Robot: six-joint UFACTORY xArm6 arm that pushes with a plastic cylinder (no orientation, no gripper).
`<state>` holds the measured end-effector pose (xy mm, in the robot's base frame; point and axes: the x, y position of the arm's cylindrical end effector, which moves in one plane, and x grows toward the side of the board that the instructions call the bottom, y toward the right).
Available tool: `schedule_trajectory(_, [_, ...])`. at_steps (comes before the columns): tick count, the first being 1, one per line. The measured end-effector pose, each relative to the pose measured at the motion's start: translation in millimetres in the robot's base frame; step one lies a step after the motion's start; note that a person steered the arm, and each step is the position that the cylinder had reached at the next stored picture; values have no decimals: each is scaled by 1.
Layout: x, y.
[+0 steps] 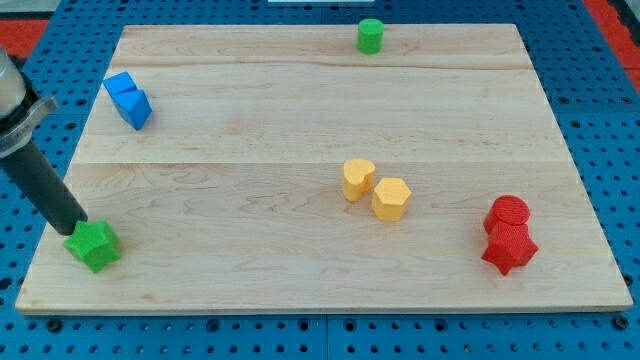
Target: Point at the yellow heart
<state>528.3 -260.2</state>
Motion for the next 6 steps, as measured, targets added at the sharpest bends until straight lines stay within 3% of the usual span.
schedule_trajectory(1, [-2,-3])
schedule_trajectory(2, [-36,0])
schedule_trajectory(4, [-75,228])
schedule_trajectory(5, [-119,337])
schedule_trajectory(6, [-199,407])
